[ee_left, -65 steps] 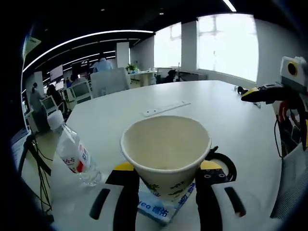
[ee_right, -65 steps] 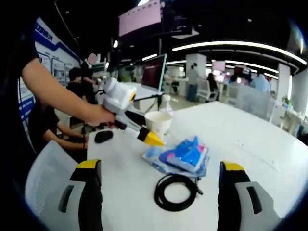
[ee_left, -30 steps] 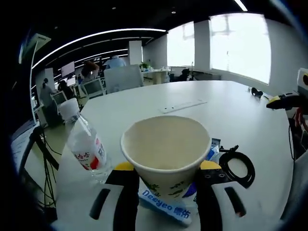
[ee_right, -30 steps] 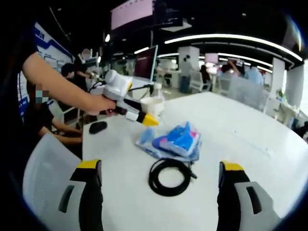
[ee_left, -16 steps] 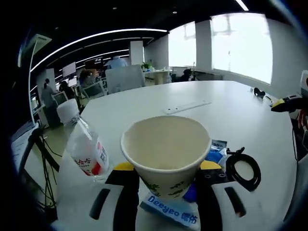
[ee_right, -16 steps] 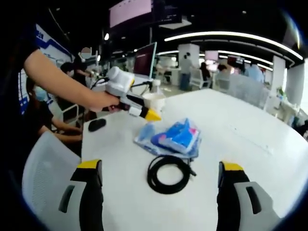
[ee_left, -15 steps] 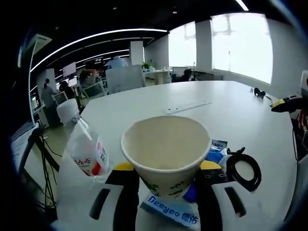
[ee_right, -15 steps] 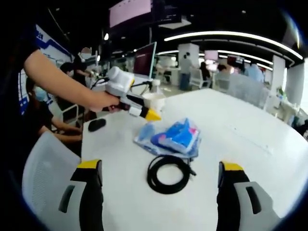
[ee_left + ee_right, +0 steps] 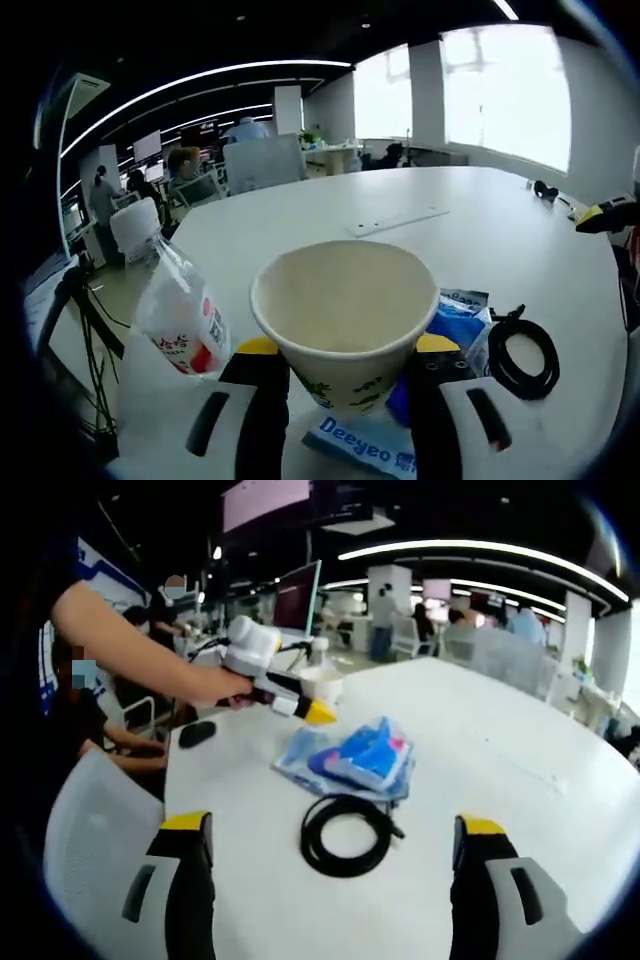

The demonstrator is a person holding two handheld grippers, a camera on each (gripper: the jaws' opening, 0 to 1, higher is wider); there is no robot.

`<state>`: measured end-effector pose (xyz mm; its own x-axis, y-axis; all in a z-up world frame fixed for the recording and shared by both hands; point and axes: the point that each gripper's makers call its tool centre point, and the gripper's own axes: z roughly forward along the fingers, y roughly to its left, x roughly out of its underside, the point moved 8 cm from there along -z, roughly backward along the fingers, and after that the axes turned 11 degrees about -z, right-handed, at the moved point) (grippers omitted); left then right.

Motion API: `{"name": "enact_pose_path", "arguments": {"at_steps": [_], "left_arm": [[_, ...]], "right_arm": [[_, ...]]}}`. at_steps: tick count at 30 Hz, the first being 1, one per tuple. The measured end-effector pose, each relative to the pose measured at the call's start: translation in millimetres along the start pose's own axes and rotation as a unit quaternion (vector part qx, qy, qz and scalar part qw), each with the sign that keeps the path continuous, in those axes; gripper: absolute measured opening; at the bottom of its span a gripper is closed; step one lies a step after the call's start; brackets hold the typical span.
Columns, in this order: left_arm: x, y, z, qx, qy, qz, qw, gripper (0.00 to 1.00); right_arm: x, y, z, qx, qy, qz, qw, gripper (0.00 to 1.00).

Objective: Arrange the tabletop items into an orderly group along one side of the table until the central work area is clear of visible clutter.

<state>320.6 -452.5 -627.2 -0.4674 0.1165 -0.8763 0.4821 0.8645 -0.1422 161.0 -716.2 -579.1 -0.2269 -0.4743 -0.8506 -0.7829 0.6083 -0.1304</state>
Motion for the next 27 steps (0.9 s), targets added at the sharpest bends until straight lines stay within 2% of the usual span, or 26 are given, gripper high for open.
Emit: {"name": "enact_pose_path", "arguments": {"at_steps": [17,23,27], "left_arm": [[6.0,11.6,19.2,-0.021,-0.002,-0.004,0.9998,0.45],[6.1,17.6,26.4,-0.027,-0.006,-0.022,0.9994,0.45],[7.0,17.7,29.7,-0.027,-0.004,-0.01,0.9996,0.45]], "right_arm": [[9.1,-2.0,0.1,0.005,0.018,0.008,0.9998,0.97],[11.1,-4.2,-1.8,0.01,0.022,0.011,0.9996,0.97],[13.2,-6.6,-2.6,0.013,0.026,0.012,0.9995,0.97]]}}
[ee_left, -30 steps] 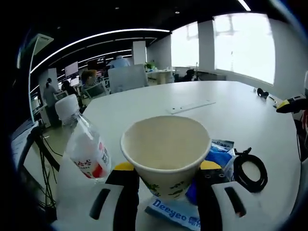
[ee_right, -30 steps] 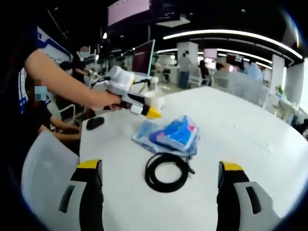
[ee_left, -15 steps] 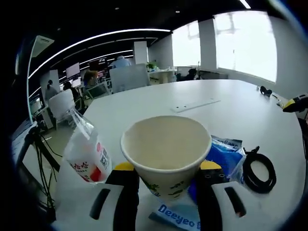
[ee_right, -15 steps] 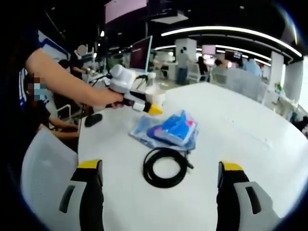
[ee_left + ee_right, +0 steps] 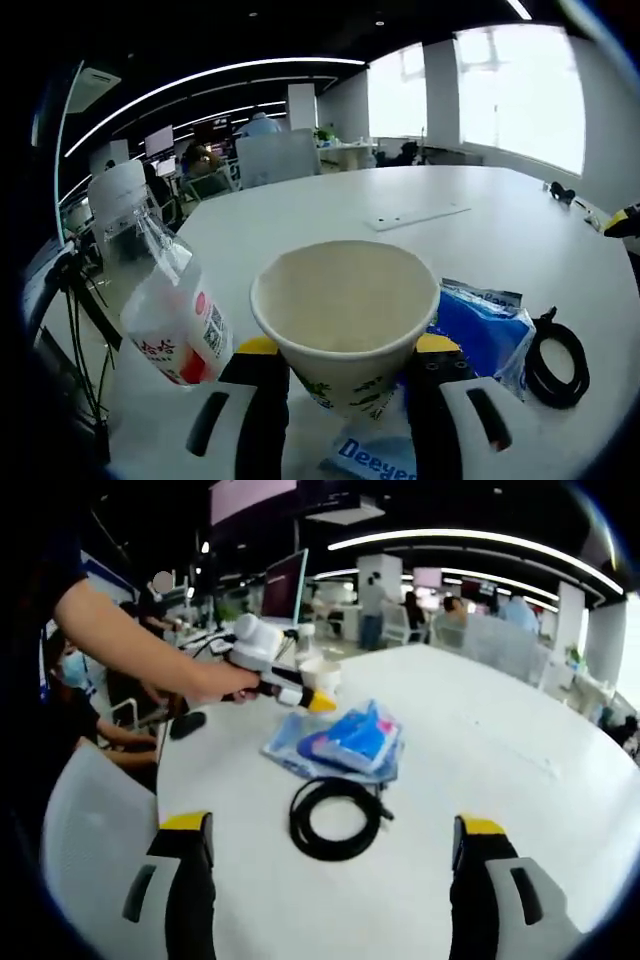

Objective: Arrange the tabletop items into an orderly group along one side of the table until the central work area is clear of visible clutter.

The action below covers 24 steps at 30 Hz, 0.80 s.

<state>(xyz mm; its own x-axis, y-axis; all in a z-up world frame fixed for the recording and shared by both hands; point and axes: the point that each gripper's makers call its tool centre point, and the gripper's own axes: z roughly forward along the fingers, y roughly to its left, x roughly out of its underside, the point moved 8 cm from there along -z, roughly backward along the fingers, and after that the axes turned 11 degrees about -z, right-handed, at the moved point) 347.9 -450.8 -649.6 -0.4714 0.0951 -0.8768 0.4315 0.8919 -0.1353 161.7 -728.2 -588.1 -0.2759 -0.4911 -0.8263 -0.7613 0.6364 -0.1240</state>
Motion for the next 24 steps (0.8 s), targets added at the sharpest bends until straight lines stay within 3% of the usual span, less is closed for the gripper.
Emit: {"name": "enact_pose_path", "arguments": {"at_steps": [24], "left_arm": [[12.1,9.7,19.8,-0.014,0.007,-0.018,0.9997,0.45]], "right_arm": [[13.8,-3.9,0.9,0.003,0.021,0.015,0.9997,0.97]]}}
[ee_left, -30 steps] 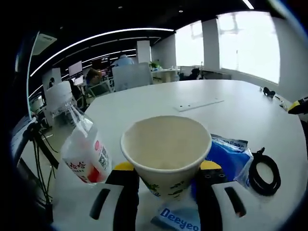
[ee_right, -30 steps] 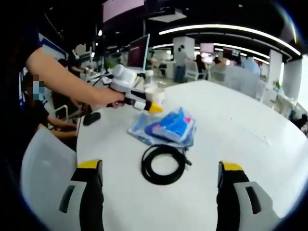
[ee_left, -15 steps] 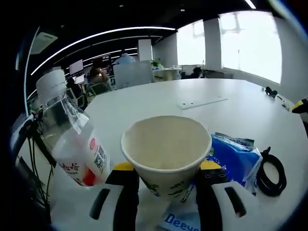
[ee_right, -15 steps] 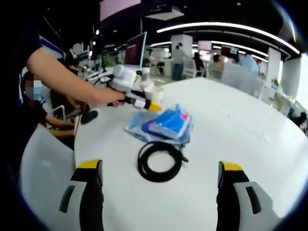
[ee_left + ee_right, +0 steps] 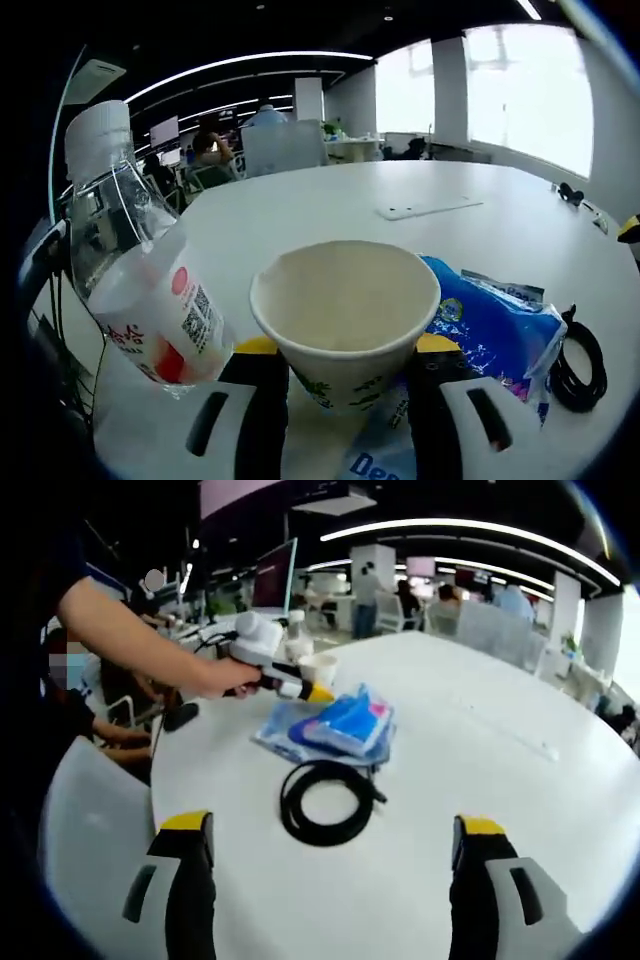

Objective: Arrange the tabletop items into an orderly group along one side of the table until the central work area is clear of visible clutter.

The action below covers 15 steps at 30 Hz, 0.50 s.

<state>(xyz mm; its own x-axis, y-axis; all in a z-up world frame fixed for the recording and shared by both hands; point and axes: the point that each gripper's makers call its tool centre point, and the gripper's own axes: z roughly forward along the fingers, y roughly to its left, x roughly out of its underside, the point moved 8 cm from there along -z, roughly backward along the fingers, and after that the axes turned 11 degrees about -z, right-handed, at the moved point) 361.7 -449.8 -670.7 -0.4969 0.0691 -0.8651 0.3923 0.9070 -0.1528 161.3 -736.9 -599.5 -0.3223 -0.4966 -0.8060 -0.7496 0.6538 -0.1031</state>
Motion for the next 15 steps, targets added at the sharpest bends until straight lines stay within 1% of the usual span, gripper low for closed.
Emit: {"name": "enact_pose_path", "arguments": {"at_steps": [3,8,15], "left_arm": [[0.8,1.2,1.7,-0.005,0.002,0.0,1.0,0.45],[1.9,3.4,2.7,-0.014,0.002,-0.016,0.9998,0.45],[1.5,2.6,0.1,-0.026,-0.009,-0.015,0.9995,0.45]], "right_arm": [[1.5,-0.4,1.4,-0.001,0.003,0.0,1.0,0.97],[1.7,-1.8,2.4,-0.001,0.002,0.002,1.0,0.96],[2.2,-2.9,3.4,0.0,0.002,0.005,1.0,0.96]]}}
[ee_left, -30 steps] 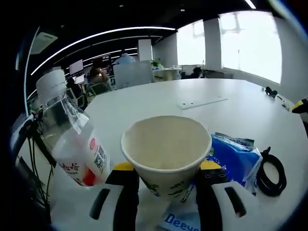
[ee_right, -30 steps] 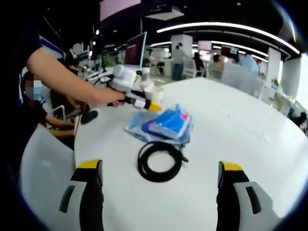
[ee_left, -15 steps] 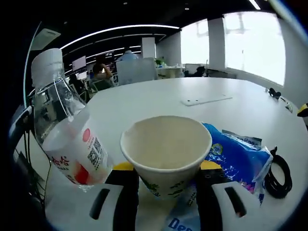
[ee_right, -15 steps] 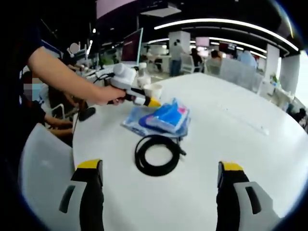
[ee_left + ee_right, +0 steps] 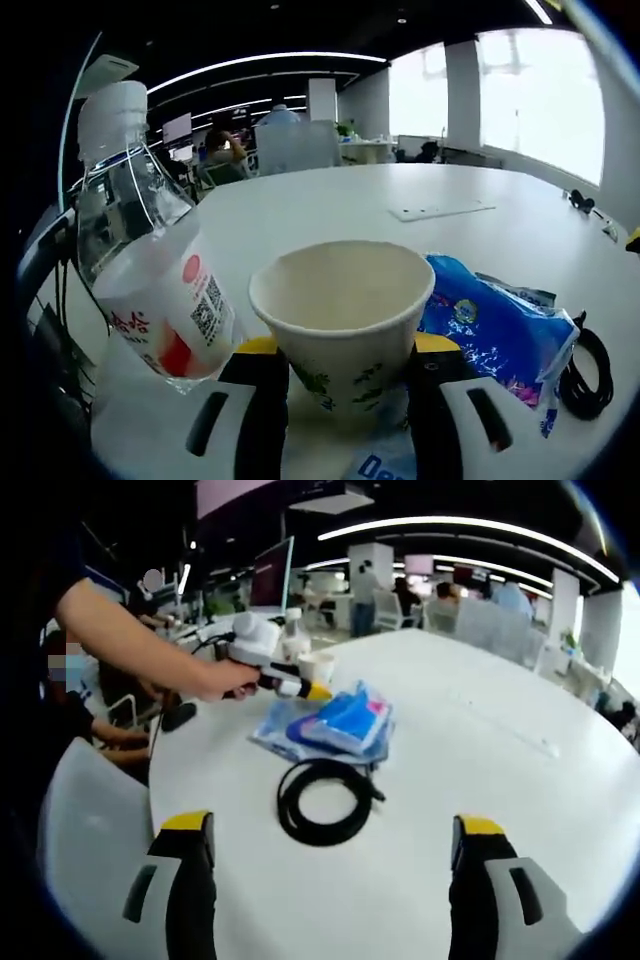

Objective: Arrange the tabletop items into an orderly group along one side of the table until the central work area is clear of visible clutter.

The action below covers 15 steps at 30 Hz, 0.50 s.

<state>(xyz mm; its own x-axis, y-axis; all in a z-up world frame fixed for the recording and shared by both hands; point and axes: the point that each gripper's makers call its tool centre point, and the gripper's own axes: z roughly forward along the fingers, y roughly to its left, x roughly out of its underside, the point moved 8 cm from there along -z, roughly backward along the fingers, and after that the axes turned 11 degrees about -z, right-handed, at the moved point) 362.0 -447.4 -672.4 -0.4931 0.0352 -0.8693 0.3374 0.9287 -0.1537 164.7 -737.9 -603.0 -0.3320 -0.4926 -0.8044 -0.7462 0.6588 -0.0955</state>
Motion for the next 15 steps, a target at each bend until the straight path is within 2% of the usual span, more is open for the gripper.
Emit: {"name": "enact_pose_path", "arguments": {"at_steps": [6,15], "left_arm": [[-3.6,-0.9,1.4,-0.009,-0.01,0.0,0.9999,0.45],[-0.3,-2.6,2.7,-0.013,-0.002,-0.006,0.9999,0.45]], "right_arm": [[2.2,0.3,-0.7,0.001,0.001,0.002,1.0,0.96],[5.2,0.4,-2.7,0.003,0.006,0.005,1.0,0.96]]}}
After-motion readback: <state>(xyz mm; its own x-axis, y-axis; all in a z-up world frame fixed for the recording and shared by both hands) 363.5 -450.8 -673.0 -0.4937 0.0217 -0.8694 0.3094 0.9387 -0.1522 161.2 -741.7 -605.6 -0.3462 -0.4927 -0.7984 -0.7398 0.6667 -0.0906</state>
